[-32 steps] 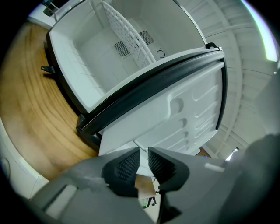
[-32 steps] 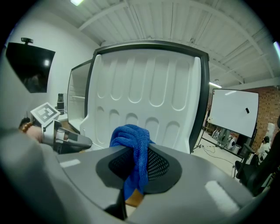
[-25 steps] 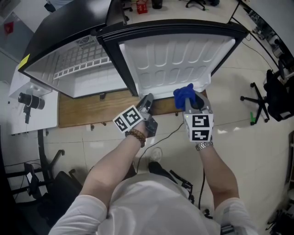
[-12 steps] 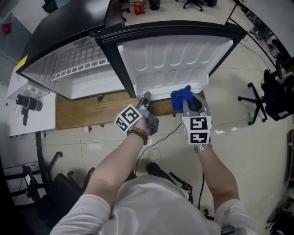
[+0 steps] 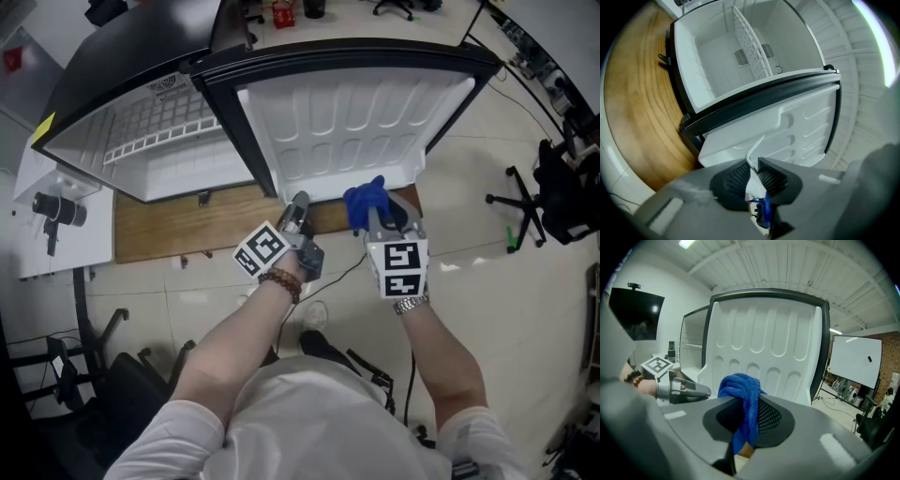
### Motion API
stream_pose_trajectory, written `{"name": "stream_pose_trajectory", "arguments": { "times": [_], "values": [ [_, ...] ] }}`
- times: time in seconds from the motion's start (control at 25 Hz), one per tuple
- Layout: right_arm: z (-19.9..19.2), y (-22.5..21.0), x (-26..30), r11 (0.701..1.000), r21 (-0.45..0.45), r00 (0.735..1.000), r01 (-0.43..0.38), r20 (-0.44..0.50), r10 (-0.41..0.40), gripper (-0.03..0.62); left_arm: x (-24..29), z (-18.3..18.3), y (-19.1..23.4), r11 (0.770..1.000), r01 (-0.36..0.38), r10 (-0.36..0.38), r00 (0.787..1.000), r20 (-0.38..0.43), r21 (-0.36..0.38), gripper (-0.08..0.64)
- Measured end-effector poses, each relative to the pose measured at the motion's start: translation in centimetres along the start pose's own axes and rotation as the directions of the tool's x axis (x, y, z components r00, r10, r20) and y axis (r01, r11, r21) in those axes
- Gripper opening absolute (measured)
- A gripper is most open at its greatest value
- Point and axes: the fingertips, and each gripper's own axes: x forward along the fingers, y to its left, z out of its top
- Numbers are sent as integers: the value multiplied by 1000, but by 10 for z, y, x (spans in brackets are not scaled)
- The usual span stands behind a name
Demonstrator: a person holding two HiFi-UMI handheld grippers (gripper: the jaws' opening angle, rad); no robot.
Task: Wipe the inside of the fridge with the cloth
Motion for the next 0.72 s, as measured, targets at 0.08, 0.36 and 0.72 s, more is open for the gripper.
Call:
{"name": "stream_pose_trajectory", "arguments": {
  "times": [0.08, 0.36, 0.72],
  "values": [
    [4, 7, -3, 1000, 3, 1000, -15, 13, 15, 49, -5, -1, -7, 1000, 21, -21, 1000, -11, 17, 52],
    [29, 35, -14, 997, 6, 994, -76, 84, 75, 49, -18, 7, -30, 996, 85, -84, 996, -30, 32, 52],
    [62, 74, -3, 989, -15, 978, -145, 151, 145, 49, -17, 17, -45, 992, 123, -124, 991, -49, -25, 49]
  ]
}}
